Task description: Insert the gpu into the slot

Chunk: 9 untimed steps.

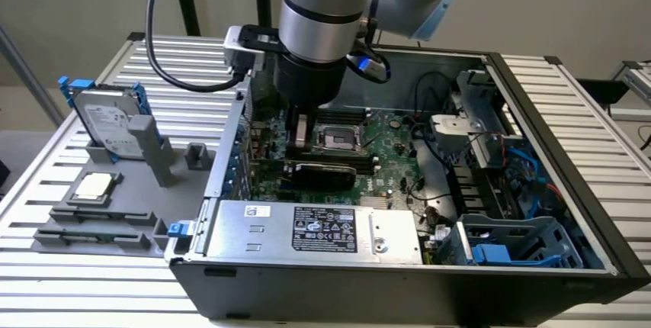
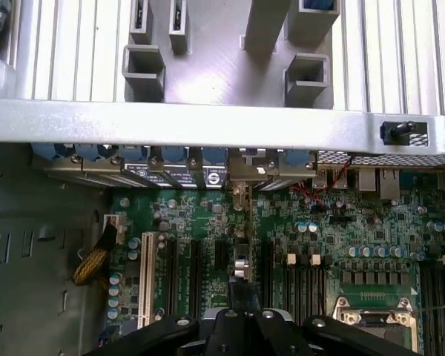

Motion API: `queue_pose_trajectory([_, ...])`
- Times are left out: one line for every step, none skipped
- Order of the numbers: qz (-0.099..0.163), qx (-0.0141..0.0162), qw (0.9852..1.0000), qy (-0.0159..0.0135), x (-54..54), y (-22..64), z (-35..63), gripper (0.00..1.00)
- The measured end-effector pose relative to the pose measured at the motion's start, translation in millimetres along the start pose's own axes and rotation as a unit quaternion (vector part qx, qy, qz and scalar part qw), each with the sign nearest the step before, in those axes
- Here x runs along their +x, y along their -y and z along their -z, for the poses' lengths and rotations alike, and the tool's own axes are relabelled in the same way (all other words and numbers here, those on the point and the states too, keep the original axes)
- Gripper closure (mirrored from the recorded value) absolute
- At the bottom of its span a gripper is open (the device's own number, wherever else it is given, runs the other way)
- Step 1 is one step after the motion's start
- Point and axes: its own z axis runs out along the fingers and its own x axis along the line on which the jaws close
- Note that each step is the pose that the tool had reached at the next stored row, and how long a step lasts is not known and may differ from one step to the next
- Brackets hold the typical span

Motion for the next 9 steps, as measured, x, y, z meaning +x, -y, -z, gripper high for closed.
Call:
queue_pose_trajectory([0.000, -0.0034, 1.0000, -0.0016, 0.0, -0.5, -0.1, 0.89])
queue_pose_trajectory([0.001, -0.0067, 1.0000, -0.0033, 0.0, -0.9, -0.3, 0.89])
queue_pose_trajectory([0.001, -0.0101, 0.9999, -0.0057, 0.0, -1.3, -0.4, 0.89])
queue_pose_trajectory([0.002, -0.0131, 0.9999, -0.0081, 0.0, -1.6, -0.6, 0.89])
queue_pose_trajectory([0.002, -0.0163, 0.9998, -0.0103, 0.1, -1.9, -0.8, 0.89])
queue_pose_trajectory([0.003, -0.0193, 0.9997, -0.0122, 0.1, -2.3, -1.1, 0.89])
queue_pose_trajectory([0.003, -0.0224, 0.9996, -0.0140, 0.1, -2.9, -1.4, 0.89])
queue_pose_trajectory([0.003, -0.0256, 0.9995, -0.0157, 0.1, -3.7, -1.6, 0.89])
queue_pose_trajectory([0.004, -0.0287, 0.9994, -0.0172, 0.1, -4.6, -1.9, 0.89])
